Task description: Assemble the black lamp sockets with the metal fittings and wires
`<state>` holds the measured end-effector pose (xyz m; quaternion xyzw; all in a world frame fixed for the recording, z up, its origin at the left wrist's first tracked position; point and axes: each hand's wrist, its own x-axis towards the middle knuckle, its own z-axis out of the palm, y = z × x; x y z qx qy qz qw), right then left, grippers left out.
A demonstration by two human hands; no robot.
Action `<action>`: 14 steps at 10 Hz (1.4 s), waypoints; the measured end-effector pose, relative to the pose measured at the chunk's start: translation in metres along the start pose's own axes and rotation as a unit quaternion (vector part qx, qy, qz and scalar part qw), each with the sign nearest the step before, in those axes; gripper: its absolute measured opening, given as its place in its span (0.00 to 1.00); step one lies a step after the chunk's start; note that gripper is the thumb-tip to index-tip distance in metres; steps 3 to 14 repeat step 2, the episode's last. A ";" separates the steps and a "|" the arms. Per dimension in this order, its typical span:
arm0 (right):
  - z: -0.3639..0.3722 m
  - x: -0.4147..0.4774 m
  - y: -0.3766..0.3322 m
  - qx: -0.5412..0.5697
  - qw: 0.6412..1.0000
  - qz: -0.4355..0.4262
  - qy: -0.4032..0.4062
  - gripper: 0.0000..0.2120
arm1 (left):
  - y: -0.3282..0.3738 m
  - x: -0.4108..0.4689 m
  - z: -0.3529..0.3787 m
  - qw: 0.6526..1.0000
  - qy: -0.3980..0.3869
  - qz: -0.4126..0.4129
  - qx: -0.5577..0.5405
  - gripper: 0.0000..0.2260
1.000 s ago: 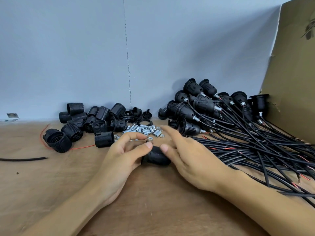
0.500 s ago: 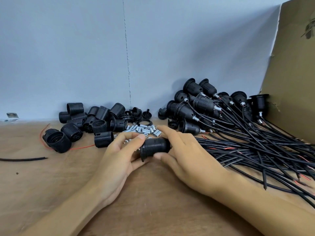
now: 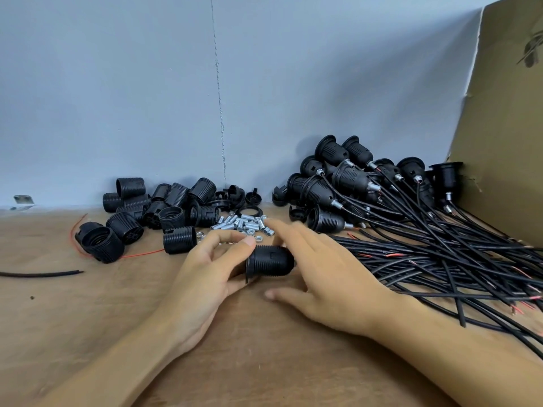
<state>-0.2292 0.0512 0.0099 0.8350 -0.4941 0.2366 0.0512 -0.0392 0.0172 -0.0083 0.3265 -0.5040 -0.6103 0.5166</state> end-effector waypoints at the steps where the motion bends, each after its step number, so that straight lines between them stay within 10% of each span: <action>1: -0.013 0.004 -0.001 0.087 0.994 0.052 0.033 0.29 | -0.001 0.002 0.000 1.000 0.000 0.002 0.014 0.18; 2: -0.027 0.009 0.002 0.227 0.965 0.111 0.070 0.29 | -0.001 0.002 0.000 1.000 0.022 -0.005 0.006 0.20; 14: -0.027 0.009 0.002 0.227 0.965 0.111 0.070 0.29 | -0.001 0.002 0.000 1.000 0.022 -0.005 0.006 0.20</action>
